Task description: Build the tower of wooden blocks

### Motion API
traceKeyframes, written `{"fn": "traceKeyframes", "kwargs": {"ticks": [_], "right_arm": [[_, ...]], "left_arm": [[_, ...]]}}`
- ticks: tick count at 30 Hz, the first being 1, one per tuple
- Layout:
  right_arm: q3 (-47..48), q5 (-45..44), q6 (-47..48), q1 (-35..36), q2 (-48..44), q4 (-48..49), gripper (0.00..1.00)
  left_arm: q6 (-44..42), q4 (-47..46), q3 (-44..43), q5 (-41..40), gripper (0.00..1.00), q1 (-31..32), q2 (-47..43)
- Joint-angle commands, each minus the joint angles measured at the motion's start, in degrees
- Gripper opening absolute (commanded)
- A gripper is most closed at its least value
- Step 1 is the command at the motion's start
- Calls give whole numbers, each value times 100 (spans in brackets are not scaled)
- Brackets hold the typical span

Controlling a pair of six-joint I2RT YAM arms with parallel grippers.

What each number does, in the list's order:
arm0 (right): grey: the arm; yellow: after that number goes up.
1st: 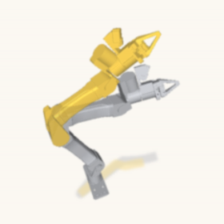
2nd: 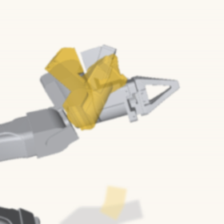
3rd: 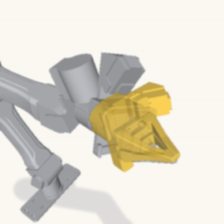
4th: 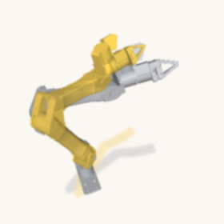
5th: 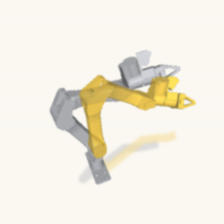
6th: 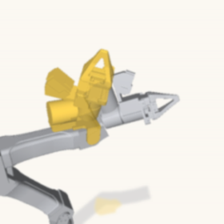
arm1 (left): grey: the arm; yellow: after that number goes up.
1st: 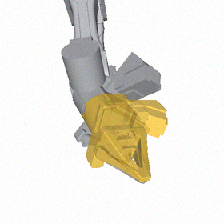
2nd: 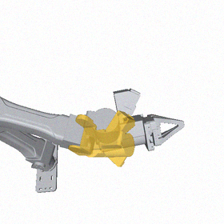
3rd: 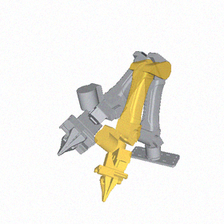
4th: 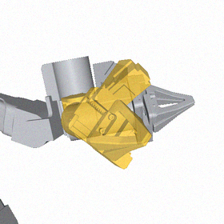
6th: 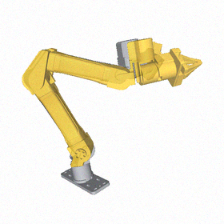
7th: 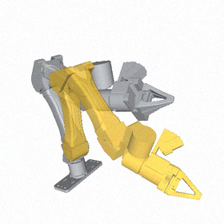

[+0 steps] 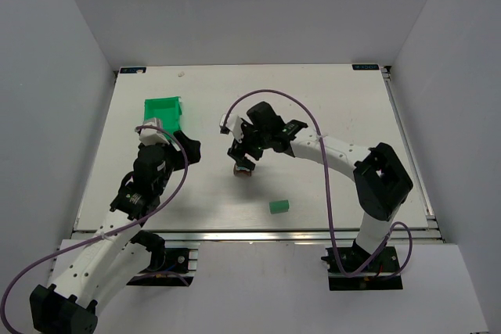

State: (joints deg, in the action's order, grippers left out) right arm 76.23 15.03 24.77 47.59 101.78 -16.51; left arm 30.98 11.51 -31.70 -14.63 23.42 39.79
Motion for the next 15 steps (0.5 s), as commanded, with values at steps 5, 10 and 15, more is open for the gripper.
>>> {"fn": "traceKeyframes", "kwargs": {"ticks": [5,10,15], "right_arm": [[-90,-35,150,4,70,227,79],[-73,-105,107,13,167,201,78],[-55,-114,45,22,237,254,74]], "left_arm": [[-84,-78,24,-75,98,-22,-50],[-101,-70,33,-66,98,-22,-50],[-101,-70,41,-75,98,-22,-50]]}}
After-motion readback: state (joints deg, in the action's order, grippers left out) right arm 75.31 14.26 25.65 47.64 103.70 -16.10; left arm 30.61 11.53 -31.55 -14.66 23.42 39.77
